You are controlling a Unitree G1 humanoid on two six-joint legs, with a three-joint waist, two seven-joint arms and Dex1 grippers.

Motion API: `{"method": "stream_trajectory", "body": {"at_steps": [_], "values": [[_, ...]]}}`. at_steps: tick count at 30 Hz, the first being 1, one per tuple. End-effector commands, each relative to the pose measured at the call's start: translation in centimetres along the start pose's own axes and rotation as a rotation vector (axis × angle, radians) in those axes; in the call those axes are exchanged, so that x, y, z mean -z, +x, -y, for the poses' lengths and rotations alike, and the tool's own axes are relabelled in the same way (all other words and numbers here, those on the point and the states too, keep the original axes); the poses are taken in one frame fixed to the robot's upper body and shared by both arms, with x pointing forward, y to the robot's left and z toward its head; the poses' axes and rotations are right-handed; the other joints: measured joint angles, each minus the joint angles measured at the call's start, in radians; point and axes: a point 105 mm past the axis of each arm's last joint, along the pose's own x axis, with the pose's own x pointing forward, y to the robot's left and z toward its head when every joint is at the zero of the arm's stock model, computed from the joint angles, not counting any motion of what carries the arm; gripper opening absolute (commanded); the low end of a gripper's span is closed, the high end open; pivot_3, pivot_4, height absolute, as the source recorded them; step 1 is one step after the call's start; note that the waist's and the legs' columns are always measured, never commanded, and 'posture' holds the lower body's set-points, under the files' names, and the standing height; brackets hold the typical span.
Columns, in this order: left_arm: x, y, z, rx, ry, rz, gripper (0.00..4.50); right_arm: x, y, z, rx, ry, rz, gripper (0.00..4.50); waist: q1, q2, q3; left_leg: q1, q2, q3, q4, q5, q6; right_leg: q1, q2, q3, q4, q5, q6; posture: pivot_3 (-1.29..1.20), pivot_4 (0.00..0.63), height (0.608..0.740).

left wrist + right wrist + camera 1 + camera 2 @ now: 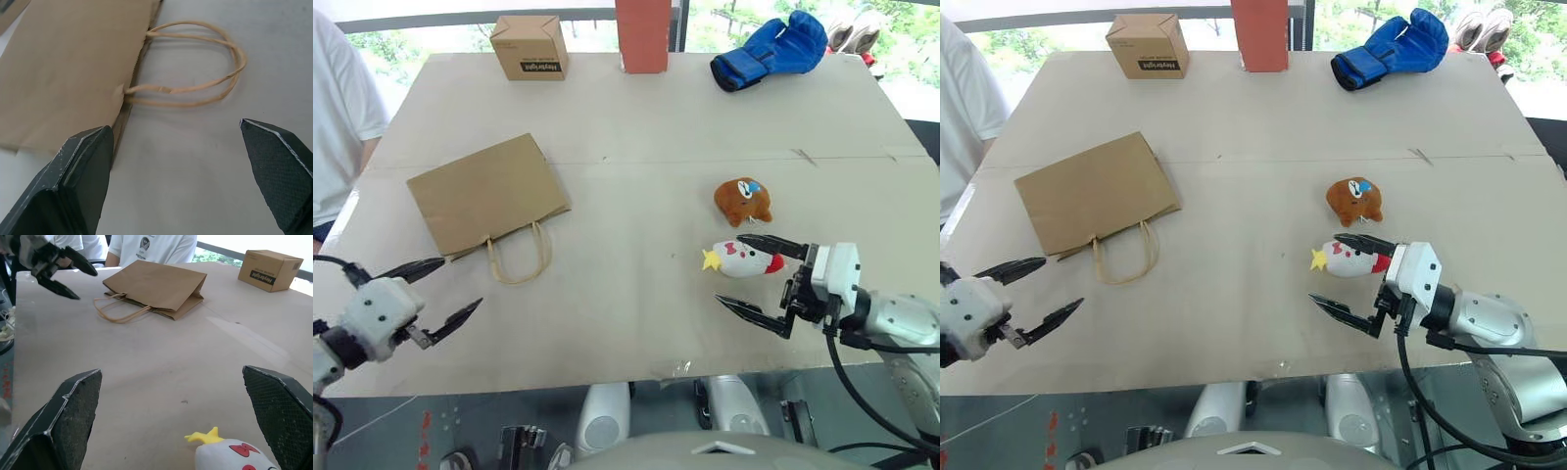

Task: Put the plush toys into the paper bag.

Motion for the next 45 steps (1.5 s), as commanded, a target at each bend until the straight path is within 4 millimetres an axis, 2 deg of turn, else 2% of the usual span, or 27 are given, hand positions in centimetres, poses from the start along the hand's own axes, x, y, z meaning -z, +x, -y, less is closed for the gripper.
{"method": "stream_trajectory", "body": {"at_steps": [1, 5, 6, 9, 11, 14, 15, 16, 17, 22, 24, 25, 27, 31, 34, 35, 41, 44, 45], "values": [[-0.7, 1.0, -0.6, -0.001, 0.113, 0.022, 4.44, -0.6, -0.3, 0.0, 0.013, -0.030, 0.032, 4.48, -0.001, -0.002, -0.001, 0.000, 0.001, 0.000, 0.000, 0.000, 0.001, 0.000, 0.000, -0.001, 0.000, 0.000, 0.000, 0.00, 0.150, 0.740], [-0.9, 2.0, -0.5, 0.019, 0.154, 0.036, 4.44, -0.3, -0.5, -0.3, 0.019, -0.031, 0.029, 4.48, -0.001, -0.002, -0.001, 0.001, 0.002, -0.001, 0.000, 0.002, 0.003, 0.000, 0.003, -0.003, 0.002, 0.000, 0.000, 0.00, 0.150, 0.740], [-0.9, 2.3, -0.3, 0.032, 0.161, 0.043, 4.21, -0.2, -0.6, -0.4, 0.022, -0.031, 0.028, 4.50, -0.002, -0.002, -0.001, 0.001, 0.004, -0.001, 0.000, 0.002, 0.003, 0.000, 0.004, -0.003, 0.002, 0.000, 0.000, 0.00, 0.150, 0.740], [-1.5, 3.0, 0.0, 0.057, 0.175, 0.074, 3.23, 0.0, -0.5, -0.7, 0.029, -0.031, 0.027, 4.50, -0.003, -0.002, -0.001, 0.001, 0.005, -0.001, 0.000, 0.002, 0.003, 0.000, 0.006, -0.003, 0.003, 0.000, 0.001, 0.00, 0.150, 0.740], [-1.6, 3.1, 0.1, 0.064, 0.176, 0.085, 2.17, 0.0, -0.5, -0.8, 0.034, -0.031, 0.029, 4.50, -0.003, -0.002, -0.001, 0.002, 0.006, -0.001, 0.000, 0.002, 0.003, 0.000, 0.007, -0.002, 0.006, 0.000, 0.001, 0.00, 0.150, 0.740], [-2.0, 3.6, 0.4, 0.081, 0.141, 0.113, 0.96, 0.3, -0.3, -0.9, 0.047, -0.039, 0.024, 4.50, -0.002, -0.002, -0.001, 0.003, 0.006, 0.000, 0.001, 0.002, 0.003, 0.000, 0.007, -0.003, 0.008, 0.000, 0.001, 0.00, 0.150, 0.740], [-2.5, 3.8, 0.4, 0.085, 0.111, 0.142, 0.69, 0.3, -0.2, -0.8, 0.052, -0.039, 0.024, 4.50, -0.002, -0.002, -0.001, 0.003, 0.007, 0.000, 0.001, 0.002, 0.003, 0.000, 0.007, -0.003, 0.009, 0.000, 0.001, 0.00, 0.150, 0.740], [-2.9, 3.8, 0.5, 0.087, 0.090, 0.163, 0.23, 0.3, -0.1, -0.8, 0.055, -0.039, 0.024, 4.50, -0.002, -0.002, -0.001, 0.003, 0.007, 0.000, 0.002, 0.002, 0.003, 0.000, 0.007, -0.003, 0.010, 0.000, 0.001, 0.00, 0.150, 0.740], [-3.4, 4.0, 0.4, 0.084, 0.064, 0.186, 0.05, 0.3, 0.0, -0.8, 0.061, -0.041, 0.024, 4.50, -0.002, -0.002, -0.001, 0.003, 0.007, 0.001, 0.002, 0.002, 0.003, 0.000, 0.007, -0.003, 0.010, 0.000, 0.001, 0.00, 0.150, 0.740], [-8.1, 5.4, -0.2, 0.072, -0.103, 0.379, 0.05, 0.7, 0.9, 0.1, 0.125, -0.068, -0.006, 4.50, 0.001, -0.002, -0.001, 0.003, 0.007, 0.001, 0.004, 0.003, 0.003, 0.000, 0.007, -0.003, 0.013, 0.000, 0.001, 0.00, 0.150, 0.740], [-9.9, 6.0, 0.2, 0.098, -0.139, 0.434, 0.05, 0.9, 1.5, -0.1, 0.077, -0.013, -0.011, 4.50, -0.001, -0.002, -0.001, 0.003, 0.007, 0.001, 0.005, 0.003, 0.003, 0.000, 0.007, -0.003, 0.013, 0.000, 0.001, 0.00, 0.150, 0.740], [-11.3, 6.7, 0.7, 0.122, -0.167, 0.480, 0.00, 1.2, 2.1, 0.3, 0.078, 0.020, -0.018, 4.10, -0.001, -0.002, -0.001, 0.003, 0.007, 0.001, 0.005, 0.003, 0.003, 0.000, 0.007, -0.003, 0.013, 0.000, 0.001, 0.00, 0.150, 0.740], [-13.4, 7.9, 1.6, 0.170, -0.215, 0.552, 0.00, 1.3, 3.6, 1.0, 0.074, 0.027, -0.017, 3.75, -0.002, -0.002, -0.001, 0.004, 0.007, 0.001, 0.005, 0.003, 0.003, 0.000, 0.008, -0.002, 0.014, 0.000, 0.001, 0.00, 0.150, 0.740], [-16.5, 10.2, 3.0, 0.233, -0.290, 0.657, 0.00, 0.5, 8.1, 1.9, 0.053, 0.027, 0.015, 1.81, -0.005, -0.001, -0.001, 0.004, 0.007, -0.001, 0.008, 0.003, 0.003, 0.000, 0.011, -0.002, 0.017, 0.000, 0.002, 0.00, 0.150, 0.740], [-18.5, 11.2, 3.6, 0.259, -0.346, 0.729, 0.00, 0.5, 11.1, 1.6, -0.003, 0.025, 0.004, 0.27, -0.004, -0.002, -0.001, 0.003, 0.008, -0.005, 0.008, 0.003, 0.003, 0.000, 0.014, -0.002, 0.017, 0.002, 0.005, 0.00, 0.150, 0.740], [-19.2, 11.2, 3.8, 0.273, -0.355, 0.751, 0.00, 0.7, 12.0, 1.4, -0.028, 0.020, -0.002, 0.10, -0.004, -0.002, -0.001, 0.003, 0.008, -0.006, 0.008, 0.003, 0.003, 0.000, 0.015, -0.002, 0.017, 0.002, 0.005, 0.00, 0.150, 0.740], [-20.8, 11.0, 3.7, 0.291, -0.381, 0.805, 0.00, 3.3, 15.6, 1.2, -0.097, 0.069, -0.048, 0.10, -0.003, -0.001, -0.001, 0.002, 0.013, -0.006, 0.008, 0.003, 0.003, 0.000, 0.020, -0.002, 0.017, 0.002, 0.005, 0.00, 0.150, 0.740], [-21.4, 10.7, 3.5, 0.296, -0.383, 0.823, 0.00, 4.0, 16.9, 0.8, -0.129, 0.091, -0.037, 0.10, -0.005, -0.001, -0.001, 0.003, 0.015, -0.006, 0.008, 0.003, 0.003, 0.000, 0.021, -0.002, 0.018, 0.002, 0.005, 0.00, 0.150, 0.740], [-21.8, 10.6, 3.6, 0.301, -0.385, 0.833, 0.00, 4.3, 17.9, 0.6, -0.140, 0.110, -0.026, 0.10, -0.005, -0.001, -0.001, 0.003, 0.015, -0.006, 0.008, 0.003, 0.003, 0.000, 0.022, -0.002, 0.018, 0.002, 0.005, 0.00, 0.150, 0.740]]}}
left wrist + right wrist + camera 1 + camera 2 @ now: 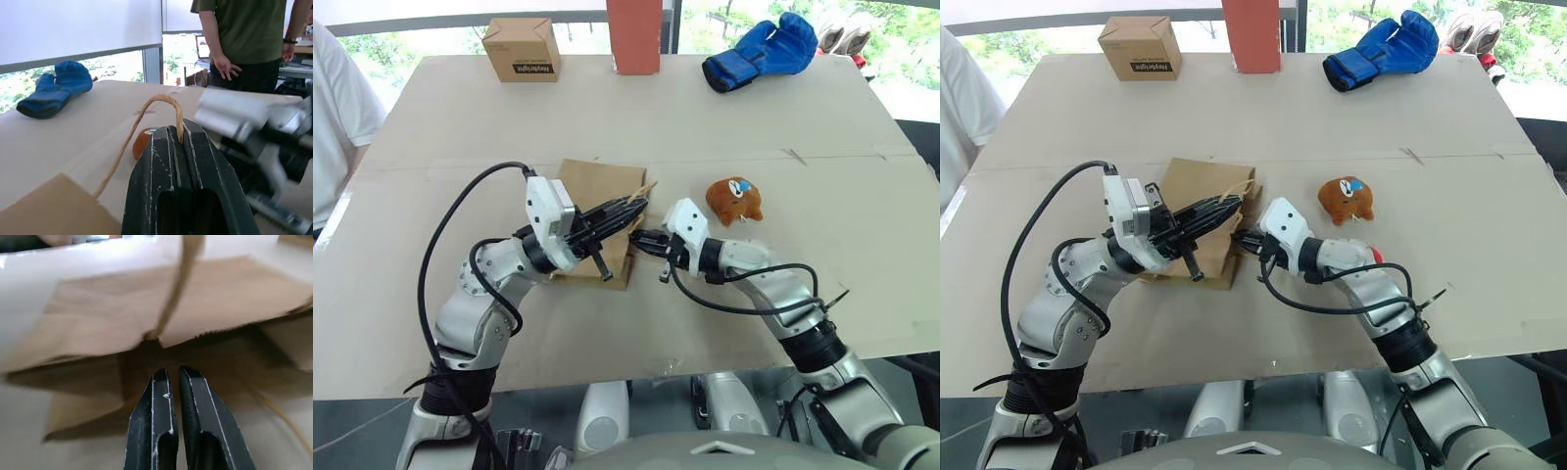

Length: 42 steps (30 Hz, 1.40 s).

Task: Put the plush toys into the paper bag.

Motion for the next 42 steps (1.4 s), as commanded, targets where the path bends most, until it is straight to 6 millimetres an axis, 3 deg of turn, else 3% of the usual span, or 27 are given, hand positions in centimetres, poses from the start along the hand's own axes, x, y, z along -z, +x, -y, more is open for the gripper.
{"method": "stream_trajectory", "body": {"at_steps": [1, 4, 7, 11, 16, 21, 24, 27, 30, 35, 38, 42], "values": [[-2.8, 0.7, 0.6, 0.023, 0.041, 0.083, 0.00, -0.6, 2.6, -0.6, -0.057, 0.006, 0.062, 0.10, -0.002, -0.001, 0.000, 0.000, 0.000, 0.000, 0.000, 0.000, 0.000, 0.000, 0.000, 0.000, 0.000, 0.000, 0.000, 0.00, 0.150, 0.740], [-3.5, 0.7, 0.4, -0.002, 0.044, 0.098, 0.00, 0.1, 4.2, -1.3, -0.095, 0.038, 0.060, 0.10, -0.004, 0.000, 0.000, 0.001, 0.001, 0.000, 0.000, 0.000, 0.000, 0.000, 0.001, 0.000, 0.001, 0.000, 0.000, 0.00, 0.150, 0.740], [-5.0, -0.2, -1.9, -0.122, 0.069, 0.124, 0.00, 1.8, 5.4, -2.2, -0.090, 0.066, 0.021, 0.10, -0.001, 0.000, 0.000, 0.000, 0.001, 0.000, 0.000, 0.000, 0.000, 0.000, 0.001, 0.000, 0.001, 0.000, 0.000, 0.00, 0.150, 0.740], [-7.1, -1.4, -5.0, -0.307, 0.046, 0.192, 0.00, 3.2, 5.8, -3.2, -0.098, 0.090, -0.036, 0.10, 0.000, 0.000, 0.000, 0.000, 0.001, -0.001, 0.000, 0.000, 0.000, 0.000, 0.001, 0.000, 0.001, 0.000, 0.000, 0.00, 0.150, 0.740], [-8.4, -2.2, -6.8, -0.438, 0.040, 0.227, 0.00, 4.0, 6.2, -3.3, -0.070, 0.081, -0.091, 0.10, -0.005, -0.001, -0.001, 0.002, 0.001, -0.001, 0.000, 0.000, -0.001, 0.001, 0.001, 0.000, 0.001, 0.000, 0.000, 0.00, 0.150, 0.740], [-7.7, -3.2, -8.2, -0.627, 0.060, 0.151, 0.00, 3.5, 7.1, -2.1, 0.031, -0.014, -0.112, 0.10, -0.022, 0.000, -0.001, 0.003, 0.001, -0.001, -0.001, 0.001, -0.001, 0.001, 0.002, 0.000, 0.003, 0.000, 0.000, 0.00, 0.150, 0.740], [-7.5, -3.9, -8.3, -0.710, 0.026, 0.142, 0.00, 1.8, 7.5, -1.9, 0.050, -0.046, -0.059, 0.10, -0.025, 0.000, -0.001, 0.004, 0.001, -0.002, -0.002, 0.002, -0.003, 0.000, 0.002, 0.000, 0.004, 0.000, 0.000, 0.00, 0.150, 0.740], [-7.1, -3.4, -7.1, -0.647, 0.008, 0.144, 0.00, 0.2, 7.2, -1.8, 0.003, -0.070, -0.055, 0.10, -0.023, 0.000, -0.001, 0.003, 0.001, -0.002, -0.001, 0.002, -0.004, 0.000, 0.002, 0.000, 0.004, 0.000, 0.000, 0.00, 0.150, 0.740], [-6.6, -2.5, -5.6, -0.535, 0.023, 0.128, 0.00, -1.7, 5.8, -1.1, -0.009, -0.043, 0.001, 0.95, -0.018, 0.000, 0.000, 0.002, 0.001, -0.002, -0.001, 0.002, -0.005, 0.000, 0.002, 0.000, 0.003, 0.000, -0.001, 0.00, 0.150, 0.740], [-5.4, -2.2, -4.9, -0.420, 0.023, 0.103, 0.00, -3.8, 1.8, 0.1, -0.008, -0.085, -0.001, 3.45, -0.017, 0.000, 0.000, -0.001, 0.001, -0.002, -0.002, 0.002, -0.005, -0.001, 0.002, 0.000, 0.001, 0.000, -0.001, 0.00, 0.150, 0.740], [-5.0, -2.2, -4.9, -0.388, 0.008, 0.115, 0.00, -4.9, -1.4, 0.9, 0.020, -0.111, -0.027, 4.44, -0.015, 0.001, 0.000, -0.001, 0.001, -0.002, -0.003, 0.002, -0.005, -0.002, 0.002, 0.000, 0.001, 0.000, -0.001, 0.00, 0.150, 0.740], [-4.3, -1.7, -4.5, -0.325, 0.009, 0.107, 0.00, -5.6, -6.6, 1.7, 0.092, -0.093, -0.081, 4.44, -0.014, 0.002, 0.000, -0.001, 0.001, -0.002, -0.003, 0.002, -0.005, -0.002, 0.002, 0.000, 0.001, 0.000, -0.001, 0.00, 0.150, 0.740]]}}
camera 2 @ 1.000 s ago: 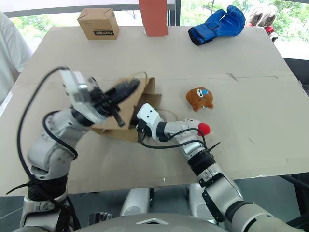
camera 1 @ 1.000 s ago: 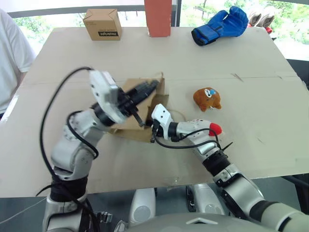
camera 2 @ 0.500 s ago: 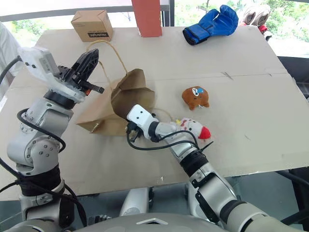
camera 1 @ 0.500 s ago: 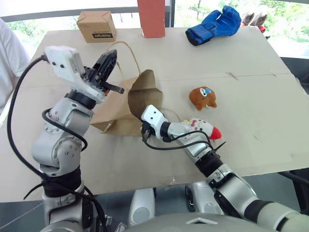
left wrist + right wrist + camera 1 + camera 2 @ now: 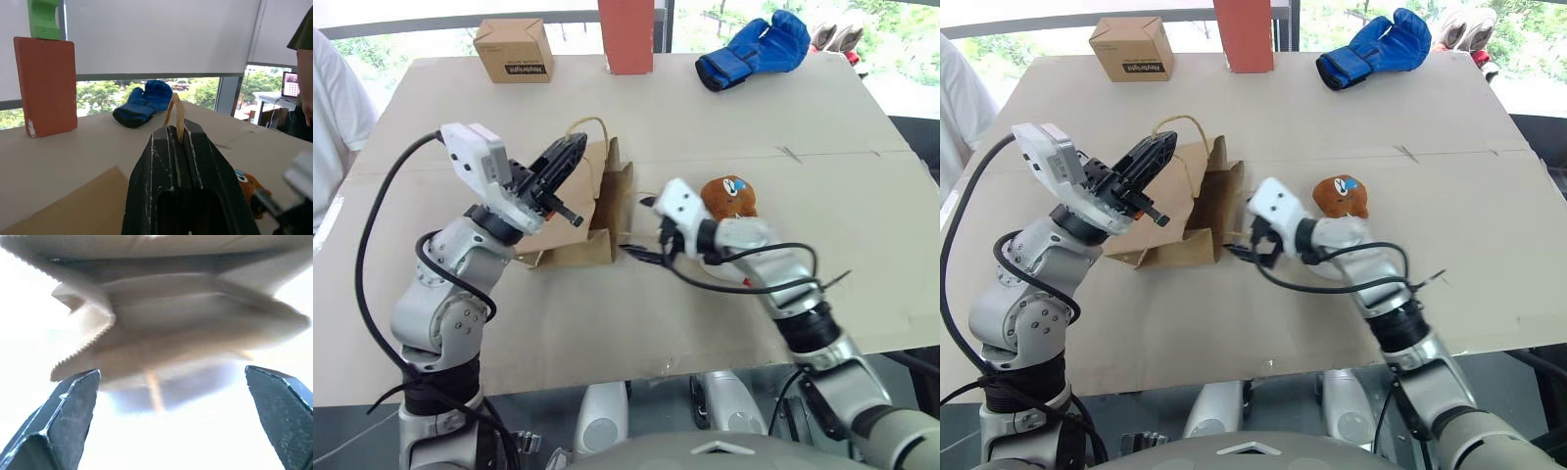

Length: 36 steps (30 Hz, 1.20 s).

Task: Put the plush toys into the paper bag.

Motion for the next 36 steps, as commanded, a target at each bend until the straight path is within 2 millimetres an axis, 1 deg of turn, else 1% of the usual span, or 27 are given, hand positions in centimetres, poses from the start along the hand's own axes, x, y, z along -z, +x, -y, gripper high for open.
{"method": "stream_trajectory", "body": {"at_steps": [1, 2, 5, 6, 8, 10, 12, 13, 14, 15, 16, 19, 20, 21, 23, 26, 28, 29, 31, 32, 35, 36], "values": [[-0.3, 0.4, 0.8, 0.070, 0.034, 0.030, 0.00, -1.5, -4.4, 0.5, 0.049, -0.002, -0.001, 4.44, 0.003, 0.000, 0.000, 0.000, 0.000, 0.000, 0.000, 0.000, 0.000, 0.000, 0.000, 0.000, 0.000, 0.000, 0.000, 0.00, 0.150, 0.740], [-0.2, 0.4, 0.8, 0.076, 0.036, 0.030, 0.00, -1.3, -5.0, 0.5, 0.062, 0.001, -0.013, 4.44, 0.003, 0.000, 0.000, 0.000, 0.000, 0.000, 0.000, 0.000, 0.000, 0.000, 0.000, 0.000, -0.001, 0.000, 0.000, 0.00, 0.150, 0.740], [-0.2, 0.6, 0.8, 0.086, 0.032, 0.041, 0.00, 0.2, -7.4, 1.0, 0.132, 0.022, -0.098, 4.44, 0.002, 0.000, 0.000, 0.000, 0.000, 0.001, 0.000, 0.000, 0.000, 0.000, 0.000, 0.001, -0.001, 0.000, 0.000, 0.00, 0.150, 0.740], [-0.1, 0.8, 0.9, 0.096, 0.027, 0.046, 0.00, 1.6, -9.1, 1.1, 0.167, 0.046, -0.167, 4.44, -0.003, 0.001, 0.000, 0.000, 0.000, 0.001, 0.000, 0.000, 0.000, 0.000, 0.000, 0.001, -0.001, 0.000, 0.000, 0.00, 0.150, 0.740], [0.0, 0.9, 1.0, 0.110, 0.023, 0.050, 0.00, 4.2, -11.3, 0.2, 0.183, 0.113, -0.295, 4.44, 0.018, 0.001, 0.000, -0.001, 0.000, 0.001, 0.000, 0.000, 0.000, 0.000, 0.000, 0.001, -0.002, 0.000, 0.000, 0.00, 0.150, 0.740], [0.1, 1.0, 1.1, 0.125, 0.012, 0.052, 0.00, 6.3, -12.1, -0.3, 0.197, 0.125, -0.398, 4.44, 0.020, 0.000, 0.000, -0.001, -0.001, 0.002, -0.001, 0.000, 0.001, 0.000, -0.001, 0.001, -0.004, 0.000, 0.000, 0.00, 0.150, 0.740], [0.3, 1.0, 1.4, 0.158, -0.008, 0.047, 0.00, 7.2, -12.1, 0.3, 0.249, 0.118, -0.416, 3.92, 0.012, 0.000, 0.000, -0.001, -0.001, 0.003, 0.000, 0.000, 0.001, 0.000, -0.001, 0.003, -0.004, 0.000, 0.000, 0.00, 0.150, 0.740], [0.4, 1.0, 1.7, 0.177, -0.017, 0.042, 0.00, 7.6, -12.2, 0.5, 0.257, 0.093, -0.432, 3.55, 0.008, 0.000, 0.000, 0.000, -0.001, 0.004, 0.000, 0.000, 0.001, -0.001, -0.001, 0.003, -0.003, -0.001, -0.001, 0.00, 0.150, 0.740], [0.5, 0.9, 1.8, 0.194, -0.027, 0.038, 0.00, 7.7, -12.2, 0.5, 0.250, 0.064, -0.439, 3.09, 0.006, 0.001, 0.000, 0.000, 0.000, 0.003, 0.000, 0.000, 0.001, -0.001, -0.001, 0.004, -0.003, -0.002, -0.003, 0.00, 0.150, 0.740], [0.6, 0.9, 2.0, 0.207, -0.038, 0.037, 0.00, 7.4, -12.1, 0.7, 0.267, 0.071, -0.415, 2.57, 0.006, 0.001, 0.000, 0.000, 0.000, 0.003, 0.000, 0.000, 0.001, -0.002, -0.001, 0.004, -0.002, -0.002, -0.003, 0.00, 0.150, 0.740], [0.6, 0.8, 2.0, 0.216, -0.049, 0.038, 0.00, 7.2, -12.0, 0.9, 0.278, 0.078, -0.396, 2.18, 0.006, 0.001, 0.000, 0.000, 0.000, 0.003, 0.000, 0.000, 0.001, -0.002, 0.000, 0.004, -0.002, -0.002, -0.003, 0.00, 0.150, 0.740], [0.5, 0.6, 2.1, 0.250, -0.102, 0.047, 0.00, 5.5, -11.5, 1.0, 0.271, 0.060, -0.299, 0.66, 0.007, 0.001, 0.000, -0.001, -0.001, 0.003, 0.000, 0.000, 0.001, -0.002, 0.000, 0.004, -0.002, -0.001, -0.001, 0.00, 0.150, 0.740], [0.2, 0.6, 2.2, 0.261, -0.146, 0.064, 0.00, 4.5, -11.1, 0.9, 0.247, 0.030, -0.247, 0.21, 0.007, 0.001, 0.000, -0.001, -0.001, 0.003, 0.000, 0.000, 0.001, -0.002, 0.000, 0.004, -0.002, 0.000, 0.000, 0.00, 0.150, 0.740], [-0.1, 0.7, 2.2, 0.270, -0.183, 0.079, 0.00, 3.7, -10.7, 0.8, 0.229, 0.021, -0.202, 0.04, 0.007, 0.001, 0.001, -0.001, -0.001, 0.003, 0.000, 0.000, 0.001, -0.002, 0.000, 0.004, -0.002, 0.000, 0.000, 0.00, 0.150, 0.740], [-0.4, 0.7, 2.3, 0.289, -0.226, 0.092, 0.00, 2.6, -10.0, 1.0, 0.216, 0.007, -0.151, 0.04, 0.007, 0.001, 0.001, -0.001, -0.001, 0.003, 0.000, 0.000, 0.001, -0.002, 0.000, 0.004, -0.002, 0.000, 0.000, 0.00, 0.150, 0.740], [-0.5, 0.8, 2.5, 0.317, -0.227, 0.082, 0.00, 1.6, -8.9, 1.4, 0.196, -0.042, -0.130, 0.04, 0.007, 0.000, 0.001, -0.001, -0.001, 0.003, 0.000, 0.000, 0.001, -0.002, 0.000, 0.004, -0.002, 0.000, 0.000, 0.00, 0.150, 0.740], [-0.7, 1.2, 3.0, 0.348, -0.236, 0.084, 0.00, 0.7, -6.1, 1.5, 0.127, -0.119, -0.111, 0.04, 0.003, 0.000, 0.001, -0.001, -0.001, 0.003, 0.000, 0.000, 0.001, -0.002, 0.000, 0.004, -0.002, 0.000, 0.000, 0.00, 0.150, 0.740], [-0.8, 1.4, 3.4, 0.369, -0.245, 0.090, 0.00, 0.5, -4.4, 1.6, 0.091, -0.188, -0.124, 0.04, -0.002, 0.001, 0.001, -0.001, -0.001, 0.003, 0.000, 0.000, 0.001, -0.002, 0.000, 0.004, -0.002, 0.000, 0.000, 0.00, 0.150, 0.740], [-1.1, 1.8, 3.8, 0.393, -0.253, 0.099, 0.00, 0.5, -2.1, 1.8, 0.049, -0.273, -0.143, 0.04, -0.008, 0.001, 0.001, -0.001, -0.001, 0.003, 0.000, 0.000, 0.000, -0.003, 0.000, 0.004, -0.001, 0.000, 0.000, 0.00, 0.150, 0.740], [-1.2, 2.0, 3.9, 0.399, -0.255, 0.103, 0.00, 0.5, -1.2, 1.9, 0.039, -0.295, -0.146, 0.04, -0.009, 0.001, 0.001, 0.000, 0.000, 0.002, 0.000, 0.000, 0.000, -0.002, 0.001, 0.004, -0.001, 0.000, 0.000, 0.00, 0.150, 0.740], [-1.3, 2.6, 4.6, 0.429, -0.256, 0.110, 0.00, 0.2, 3.1, 1.7, -0.042, -0.394, -0.132, 0.04, -0.008, 0.000, 0.001, -0.001, 0.000, 0.002, 0.000, 0.000, 0.001, -0.002, 0.001, 0.004, -0.001, 0.000, 0.000, 0.00, 0.150, 0.740], [-1.3, 2.7, 4.8, 0.434, -0.254, 0.108, 0.00, 0.0, 4.1, 1.6, -0.060, -0.407, -0.123, 0.04, -0.008, 0.000, 0.001, -0.002, -0.001, 0.002, 0.000, 0.000, 0.001, -0.003, 0.001, 0.004, -0.002, 0.000, 0.000, 0.00, 0.150, 0.740]]}}
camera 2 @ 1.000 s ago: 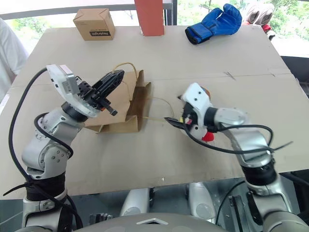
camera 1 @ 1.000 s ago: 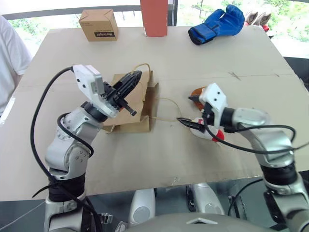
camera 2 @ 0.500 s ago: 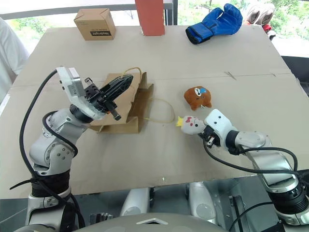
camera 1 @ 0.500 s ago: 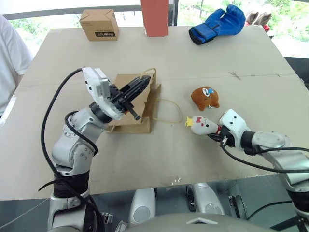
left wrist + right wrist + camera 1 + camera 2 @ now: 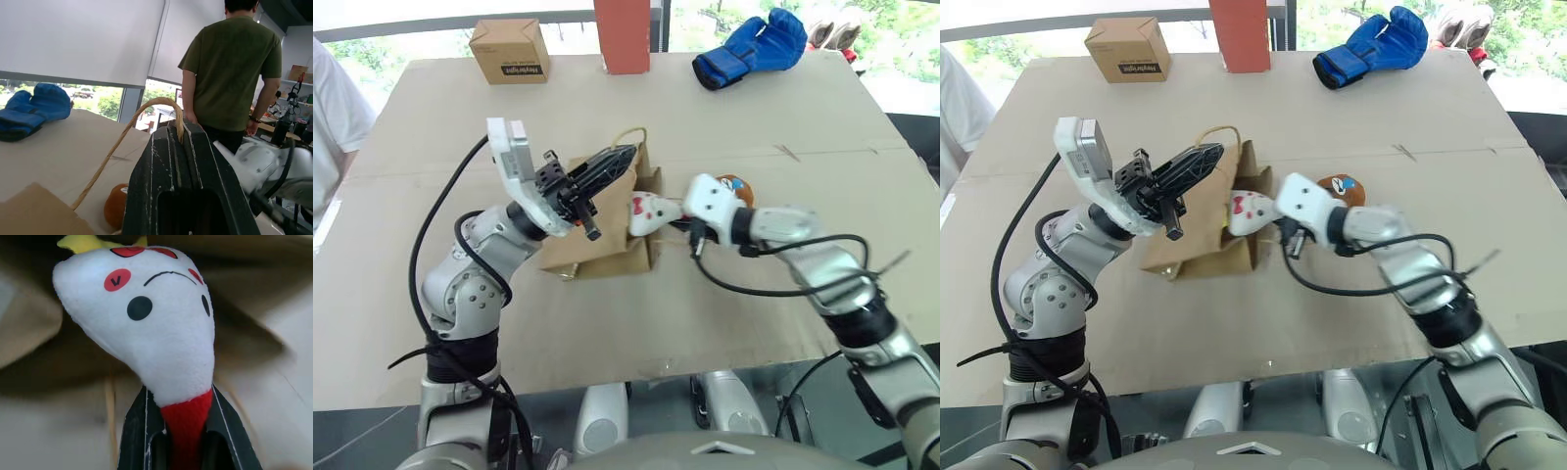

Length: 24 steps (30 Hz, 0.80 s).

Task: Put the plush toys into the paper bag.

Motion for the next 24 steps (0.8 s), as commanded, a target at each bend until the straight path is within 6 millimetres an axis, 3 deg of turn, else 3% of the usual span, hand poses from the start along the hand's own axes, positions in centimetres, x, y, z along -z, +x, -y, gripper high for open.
{"method": "stream_trajectory", "body": {"at_steps": [1, 3, 6, 10, 14, 21, 24], "values": [[-0.3, 1.0, 1.2, 0.061, 0.020, 0.013, 0.00, -2.1, 2.9, 0.0, -0.039, -0.102, 0.083, 0.04, 0.002, 0.000, 0.000, -0.001, 0.000, 0.000, 0.000, 0.000, 0.000, -0.001, 0.000, 0.000, 0.000, 0.000, 0.000, 0.00, 0.150, 0.740], [0.1, 0.9, 1.3, 0.060, 0.031, 0.000, 0.00, -3.1, 4.2, -0.3, -0.088, -0.090, 0.138, 0.04, 0.000, 0.000, 0.000, -0.001, 0.000, 0.000, -0.001, 0.000, 0.000, -0.001, 0.000, 0.000, 0.000, 0.000, 0.000, 0.00, 0.150, 0.740], [0.3, 0.4, 1.1, 0.029, 0.045, -0.001, 0.00, -3.4, 4.5, -1.2, -0.166, -0.054, 0.196, 1.04, 0.003, 0.000, 0.000, 0.000, 0.000, 0.000, -0.002, 0.000, 0.000, -0.001, 0.000, -0.001, 0.000, 0.000, 0.000, 0.00, 0.150, 0.740], [-0.1, -0.9, 0.5, -0.035, 0.074, -0.001, 0.00, -2.2, 3.0, -0.9, -0.146, -0.048, 0.185, 3.00, 0.008, 0.000, 0.000, -0.001, 0.000, 0.000, -0.002, 0.000, 0.000, -0.001, -0.001, -0.001, 0.000, 0.000, 0.000, 0.00, 0.150, 0.740], [-0.7, -2.4, -0.1, -0.102, 0.101, 0.003, 0.00, -0.9, -0.1, -0.1, -0.089, -0.007, 0.155, 3.00, 0.010, 0.000, 0.000, 0.000, 0.000, 0.000, -0.002, 0.000, 0.000, -0.001, 0.000, -0.001, 0.001, 0.000, 0.000, 0.00, 0.150, 0.740], [-1.0, -3.5, 0.0, -0.147, 0.127, -0.009, 0.00, -0.9, -6.5, 2.6, 0.087, 0.161, 0.157, 3.00, 0.008, 0.001, 0.000, 0.000, 0.000, 0.000, -0.002, 0.000, 0.000, -0.001, 0.000, -0.001, 0.001, 0.000, 0.000, 0.00, 0.150, 0.740], [-1.5, -3.3, 0.1, -0.148, 0.144, 0.003, 0.00, 1.5, -9.1, 4.9, 0.217, 0.171, 0.016, 3.00, 0.011, 0.001, 0.000, 0.000, 0.000, 0.000, -0.002, 0.000, 0.000, -0.001, -0.001, -0.001, 0.001, 0.000, 0.000, 0.00, 0.150, 0.740]]}}
